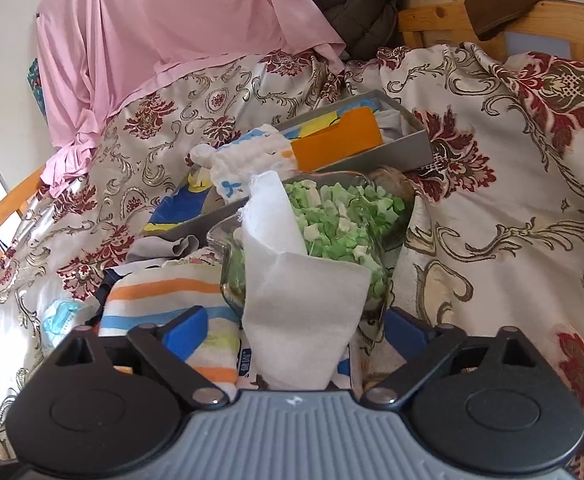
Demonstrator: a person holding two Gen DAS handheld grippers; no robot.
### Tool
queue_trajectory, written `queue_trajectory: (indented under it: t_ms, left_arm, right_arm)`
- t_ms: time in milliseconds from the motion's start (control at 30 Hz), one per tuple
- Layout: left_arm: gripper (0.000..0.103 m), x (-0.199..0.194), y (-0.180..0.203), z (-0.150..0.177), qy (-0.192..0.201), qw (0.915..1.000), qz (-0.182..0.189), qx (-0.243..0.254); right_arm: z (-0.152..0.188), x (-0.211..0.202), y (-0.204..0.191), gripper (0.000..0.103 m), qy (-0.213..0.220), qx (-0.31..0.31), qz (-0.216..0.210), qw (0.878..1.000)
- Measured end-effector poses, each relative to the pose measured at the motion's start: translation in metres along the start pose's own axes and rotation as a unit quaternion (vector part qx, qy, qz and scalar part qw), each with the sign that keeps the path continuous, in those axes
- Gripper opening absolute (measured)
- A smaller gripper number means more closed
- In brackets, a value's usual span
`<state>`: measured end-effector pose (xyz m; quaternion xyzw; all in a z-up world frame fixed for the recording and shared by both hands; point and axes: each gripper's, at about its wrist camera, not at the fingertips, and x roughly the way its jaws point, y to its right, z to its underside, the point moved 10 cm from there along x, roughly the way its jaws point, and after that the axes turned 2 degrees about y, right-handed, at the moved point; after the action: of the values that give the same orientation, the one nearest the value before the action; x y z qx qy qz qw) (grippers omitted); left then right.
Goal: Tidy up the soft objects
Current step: 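Grasp the striped sock with the left gripper while the right gripper grasps white tissue, then carry the sock with the left gripper while the right carries the tissue to the tray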
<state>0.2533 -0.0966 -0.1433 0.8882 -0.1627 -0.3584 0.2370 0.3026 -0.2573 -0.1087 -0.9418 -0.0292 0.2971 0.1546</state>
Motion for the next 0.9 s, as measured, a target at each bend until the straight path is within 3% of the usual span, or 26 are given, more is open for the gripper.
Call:
queue_trajectory:
  t_ms: [233,300,567,900]
  left_arm:
    - [0.055,0.008,-0.005,0.000,-0.014,0.9994,0.007,-0.031]
    - [0.044,0.009,-0.005,0.001,-0.018,0.9992,0.008,-0.035]
    - [0.017,0.008,-0.001,0.004,-0.020,0.9994,0.009,-0.027]
    - [0.009,-0.003,0.008,-0.001,0.014,0.9996,-0.013,0.019]
  right_arm:
    - [0.004,0.007,-0.002,0.067,-0.009,-0.008,0.003,1.000]
    - [0.005,0.007,-0.002,0.065,-0.009,-0.014,0.010,1.000]
    - [0.005,0.005,0.003,0.049,-0.012,-0.012,0.028,0.999]
    - [0.001,-0.002,0.012,0.023,-0.002,-0.003,0.048,0.999]
